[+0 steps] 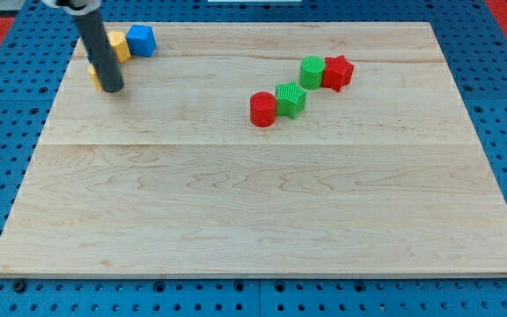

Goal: Move the green star towards the bottom right of the red circle

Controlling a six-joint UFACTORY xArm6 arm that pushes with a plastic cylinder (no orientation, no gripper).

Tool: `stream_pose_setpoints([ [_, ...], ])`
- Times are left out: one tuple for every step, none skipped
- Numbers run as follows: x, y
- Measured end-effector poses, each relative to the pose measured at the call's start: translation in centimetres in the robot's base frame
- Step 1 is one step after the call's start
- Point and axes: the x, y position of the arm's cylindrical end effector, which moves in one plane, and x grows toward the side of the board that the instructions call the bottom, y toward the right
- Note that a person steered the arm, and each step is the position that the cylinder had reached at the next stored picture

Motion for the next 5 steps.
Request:
stream_pose_setpoints([
  [0.1,8.5],
  [-0.7,16.8],
  [-1.4,21.3],
  [1.0,21.9],
  [6.0,22.7],
])
